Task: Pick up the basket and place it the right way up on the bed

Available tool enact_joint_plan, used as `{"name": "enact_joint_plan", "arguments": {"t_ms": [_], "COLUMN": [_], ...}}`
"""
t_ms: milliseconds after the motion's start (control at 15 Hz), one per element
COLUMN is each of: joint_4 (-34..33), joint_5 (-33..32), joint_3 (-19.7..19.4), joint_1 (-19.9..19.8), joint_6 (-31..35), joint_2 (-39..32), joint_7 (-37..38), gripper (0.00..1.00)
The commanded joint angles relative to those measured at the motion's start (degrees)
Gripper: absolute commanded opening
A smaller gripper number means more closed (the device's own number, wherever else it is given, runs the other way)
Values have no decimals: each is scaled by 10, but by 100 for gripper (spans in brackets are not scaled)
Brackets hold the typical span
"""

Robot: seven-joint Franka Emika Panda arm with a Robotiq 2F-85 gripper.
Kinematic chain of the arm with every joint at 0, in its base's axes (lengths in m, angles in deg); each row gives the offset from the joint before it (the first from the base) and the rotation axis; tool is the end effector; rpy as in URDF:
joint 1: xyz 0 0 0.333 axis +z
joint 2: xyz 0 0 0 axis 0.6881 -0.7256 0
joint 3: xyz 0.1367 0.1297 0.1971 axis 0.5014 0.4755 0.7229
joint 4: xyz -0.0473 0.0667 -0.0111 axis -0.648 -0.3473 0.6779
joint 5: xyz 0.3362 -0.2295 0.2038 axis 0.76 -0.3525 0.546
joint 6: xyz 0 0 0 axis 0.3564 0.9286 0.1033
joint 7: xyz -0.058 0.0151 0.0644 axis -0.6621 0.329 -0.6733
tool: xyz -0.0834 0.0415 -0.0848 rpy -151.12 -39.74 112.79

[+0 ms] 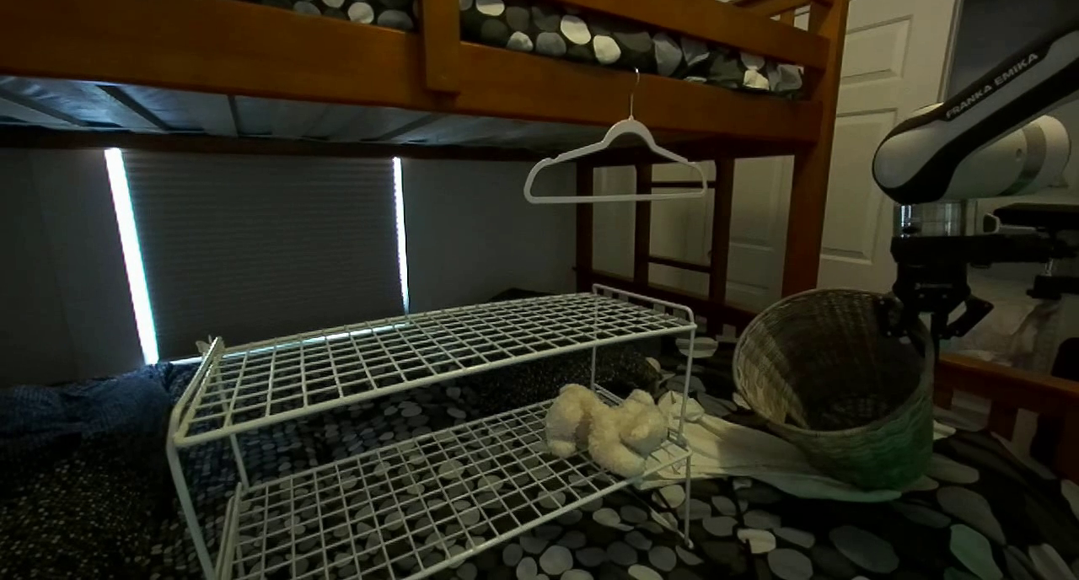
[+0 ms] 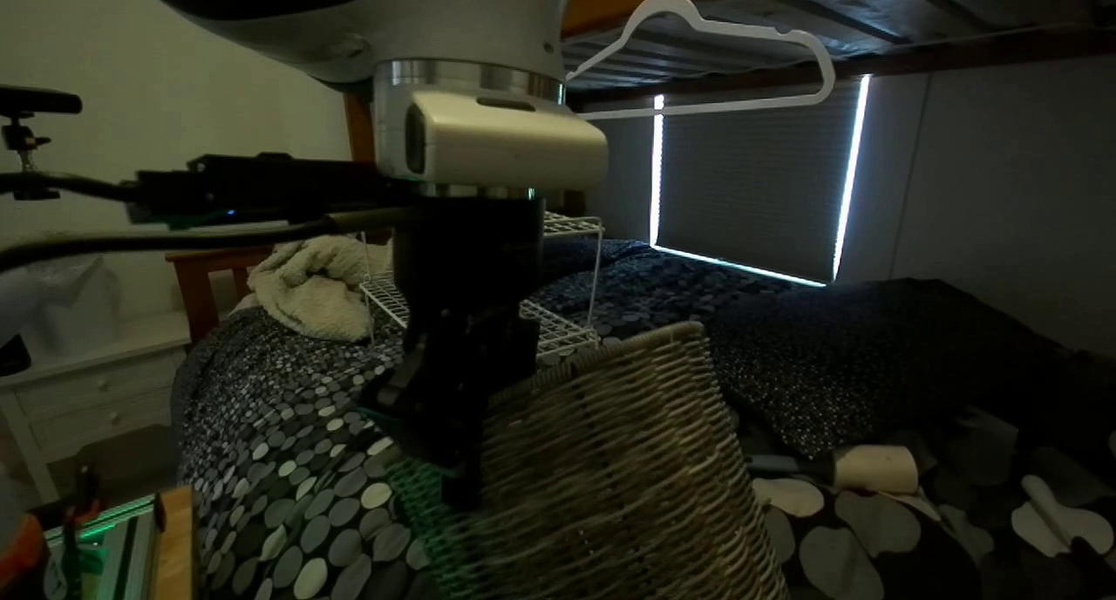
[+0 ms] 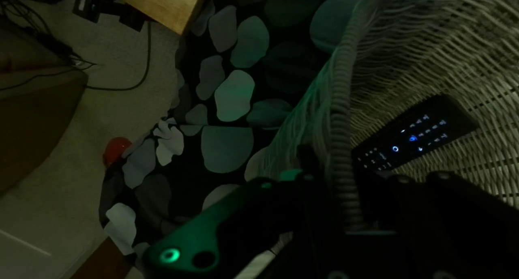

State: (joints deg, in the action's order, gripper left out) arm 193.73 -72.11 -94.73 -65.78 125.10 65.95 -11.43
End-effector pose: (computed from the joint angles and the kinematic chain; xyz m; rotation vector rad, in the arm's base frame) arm 0.3794 -0.3051 0.3347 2.6867 -1.5048 -0.1066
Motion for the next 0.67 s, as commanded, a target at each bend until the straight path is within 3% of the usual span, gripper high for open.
{"name": "enact_joint_plan", "arguments": {"t_ms": [0,333,600], "joint_4": [-37,-80,-98], "joint_5": [56,159,202], "joint_3": [-32,-85,-98], "joint_1": [-26,-47,-55], "joint_6": [-5,-3,4], "joint_2": [-20,-55,-71], "joint_7": [-10,-24,-19], "gripper": [2,2,2]}}
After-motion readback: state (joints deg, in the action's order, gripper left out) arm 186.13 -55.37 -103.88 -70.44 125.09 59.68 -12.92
